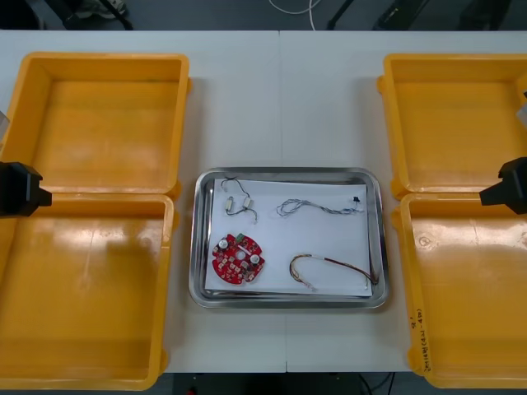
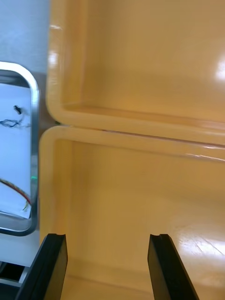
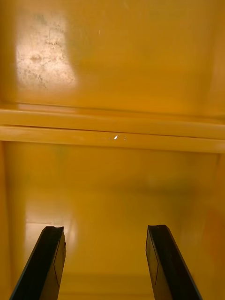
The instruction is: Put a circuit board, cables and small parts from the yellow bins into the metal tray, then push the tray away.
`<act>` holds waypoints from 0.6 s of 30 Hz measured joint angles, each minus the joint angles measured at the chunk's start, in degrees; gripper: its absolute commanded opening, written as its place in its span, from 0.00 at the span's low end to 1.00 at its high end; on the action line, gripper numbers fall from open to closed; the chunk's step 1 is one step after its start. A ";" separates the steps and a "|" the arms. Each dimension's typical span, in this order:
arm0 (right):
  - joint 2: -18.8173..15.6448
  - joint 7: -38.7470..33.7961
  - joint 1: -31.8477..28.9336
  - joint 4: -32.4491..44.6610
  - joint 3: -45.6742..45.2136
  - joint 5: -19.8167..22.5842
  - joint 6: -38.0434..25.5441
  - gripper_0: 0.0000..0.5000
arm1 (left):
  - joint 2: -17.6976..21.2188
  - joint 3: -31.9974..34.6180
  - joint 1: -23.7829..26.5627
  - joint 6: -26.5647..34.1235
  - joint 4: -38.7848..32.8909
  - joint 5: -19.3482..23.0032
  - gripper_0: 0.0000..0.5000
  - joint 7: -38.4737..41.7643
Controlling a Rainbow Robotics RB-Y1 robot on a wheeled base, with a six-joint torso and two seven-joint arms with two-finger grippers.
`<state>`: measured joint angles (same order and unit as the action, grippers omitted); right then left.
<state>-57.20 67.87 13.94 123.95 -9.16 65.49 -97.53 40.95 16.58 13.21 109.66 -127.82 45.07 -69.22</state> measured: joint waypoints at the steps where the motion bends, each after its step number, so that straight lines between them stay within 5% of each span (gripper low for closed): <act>1: -0.16 0.00 0.94 0.60 1.22 0.06 0.00 1.00 | 0.03 0.14 -0.32 0.00 -0.29 0.19 1.00 0.00; 18: 0.09 0.06 21.00 8.75 27.73 1.65 1.87 1.00 | 0.13 1.21 -2.68 0.01 -2.32 1.49 1.00 0.00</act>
<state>-57.11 67.93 34.95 132.70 18.57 67.14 -95.66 41.08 17.79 10.52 109.66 -130.14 46.56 -69.22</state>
